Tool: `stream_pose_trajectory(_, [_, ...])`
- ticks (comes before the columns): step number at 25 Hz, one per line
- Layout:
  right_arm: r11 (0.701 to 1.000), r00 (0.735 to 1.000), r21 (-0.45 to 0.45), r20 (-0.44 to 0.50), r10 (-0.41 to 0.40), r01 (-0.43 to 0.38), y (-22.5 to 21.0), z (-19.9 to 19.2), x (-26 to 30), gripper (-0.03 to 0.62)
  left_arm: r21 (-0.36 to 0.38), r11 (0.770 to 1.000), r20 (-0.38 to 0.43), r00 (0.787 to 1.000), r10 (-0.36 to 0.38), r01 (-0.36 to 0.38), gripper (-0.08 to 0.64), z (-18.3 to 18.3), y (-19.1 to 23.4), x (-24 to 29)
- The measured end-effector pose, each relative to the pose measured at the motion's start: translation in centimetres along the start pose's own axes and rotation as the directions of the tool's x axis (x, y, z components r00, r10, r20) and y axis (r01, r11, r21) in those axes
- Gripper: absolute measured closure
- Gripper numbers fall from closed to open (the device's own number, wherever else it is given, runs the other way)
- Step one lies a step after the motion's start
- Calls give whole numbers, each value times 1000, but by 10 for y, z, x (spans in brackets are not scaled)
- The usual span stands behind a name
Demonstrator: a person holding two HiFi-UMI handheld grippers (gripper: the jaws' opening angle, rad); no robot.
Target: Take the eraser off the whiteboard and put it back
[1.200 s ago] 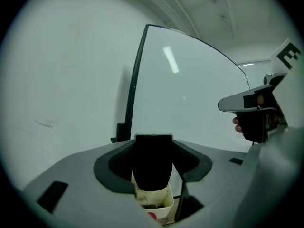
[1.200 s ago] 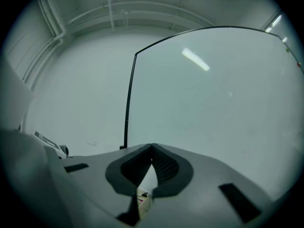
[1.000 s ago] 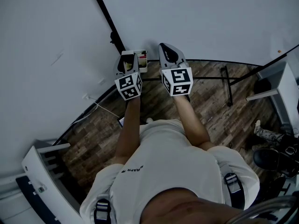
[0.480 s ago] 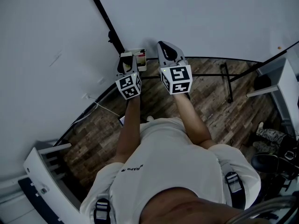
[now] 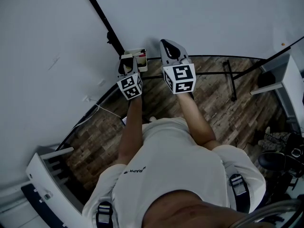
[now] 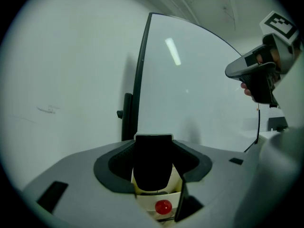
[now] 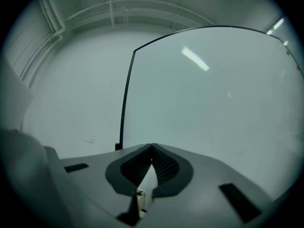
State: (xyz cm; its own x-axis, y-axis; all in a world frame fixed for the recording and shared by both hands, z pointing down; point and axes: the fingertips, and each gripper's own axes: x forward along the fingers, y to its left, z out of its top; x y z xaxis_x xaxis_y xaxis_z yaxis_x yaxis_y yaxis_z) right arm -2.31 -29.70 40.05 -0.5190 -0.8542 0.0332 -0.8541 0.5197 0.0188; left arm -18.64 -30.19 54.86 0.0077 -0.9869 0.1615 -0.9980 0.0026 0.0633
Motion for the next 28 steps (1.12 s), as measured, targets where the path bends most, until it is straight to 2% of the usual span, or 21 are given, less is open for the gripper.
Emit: stream_pose_trajectory(28, [1000, 1000, 0, -9, -25, 25, -7, -5, 7, 580, 30, 999, -113, 994, -9, 12, 328, -54, 6, 16])
